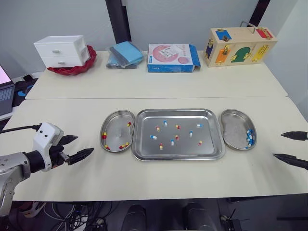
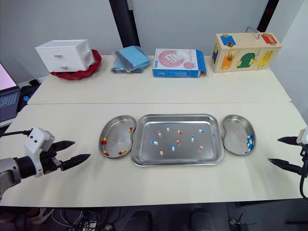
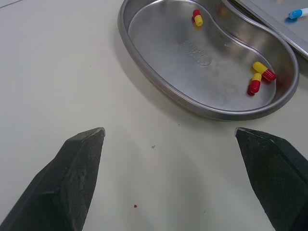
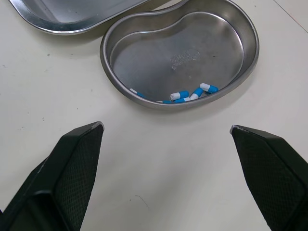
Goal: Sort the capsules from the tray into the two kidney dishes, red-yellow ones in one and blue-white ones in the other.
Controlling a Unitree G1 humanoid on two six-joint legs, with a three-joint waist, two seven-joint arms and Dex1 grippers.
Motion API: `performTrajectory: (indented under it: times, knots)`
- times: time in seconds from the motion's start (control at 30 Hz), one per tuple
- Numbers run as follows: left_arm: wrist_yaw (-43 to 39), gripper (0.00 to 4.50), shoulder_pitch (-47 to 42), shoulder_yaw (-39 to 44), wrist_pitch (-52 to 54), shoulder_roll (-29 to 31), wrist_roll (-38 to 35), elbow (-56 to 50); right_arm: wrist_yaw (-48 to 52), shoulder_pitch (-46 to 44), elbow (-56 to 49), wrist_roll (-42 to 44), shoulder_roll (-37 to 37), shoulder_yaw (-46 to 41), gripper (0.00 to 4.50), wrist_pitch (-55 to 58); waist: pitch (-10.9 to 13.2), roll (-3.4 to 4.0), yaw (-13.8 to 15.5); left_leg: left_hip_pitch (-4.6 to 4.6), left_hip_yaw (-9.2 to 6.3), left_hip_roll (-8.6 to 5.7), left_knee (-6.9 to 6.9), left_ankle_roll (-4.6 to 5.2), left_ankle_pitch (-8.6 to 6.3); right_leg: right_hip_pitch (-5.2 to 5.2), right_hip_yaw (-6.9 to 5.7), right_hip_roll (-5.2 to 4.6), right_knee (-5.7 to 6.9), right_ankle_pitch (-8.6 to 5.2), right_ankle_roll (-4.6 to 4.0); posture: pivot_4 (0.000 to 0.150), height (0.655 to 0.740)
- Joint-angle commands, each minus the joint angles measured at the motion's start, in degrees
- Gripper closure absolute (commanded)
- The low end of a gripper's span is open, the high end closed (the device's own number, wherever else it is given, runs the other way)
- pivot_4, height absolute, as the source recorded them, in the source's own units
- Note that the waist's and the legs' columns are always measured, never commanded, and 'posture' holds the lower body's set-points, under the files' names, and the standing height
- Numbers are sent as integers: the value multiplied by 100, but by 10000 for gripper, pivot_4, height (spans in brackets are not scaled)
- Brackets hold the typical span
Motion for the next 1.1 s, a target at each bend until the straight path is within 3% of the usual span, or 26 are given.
performTrajectory:
  times: [0.03,0.53,1.1]
  knots:
    - [-54,0,-31,17,26,89,14,-100,44,42,-132,23,-139,-227,421,-30,0,0,0,0,0,0,0,0,0,0,0,0,0,0,0,1500,7078]
    - [-687,0,69,414,-413,-26,-226,562,187,630,-544,191,-41,-717,421,464,0,0,2,3,1,0,2,0,0,2,0,0,3,0,0,1500,7078]
    - [-1076,0,291,486,-298,-29,-423,262,119,658,-601,96,65,-570,421,389,-1,0,0,4,0,0,3,0,0,5,0,0,4,0,0,1500,7078]
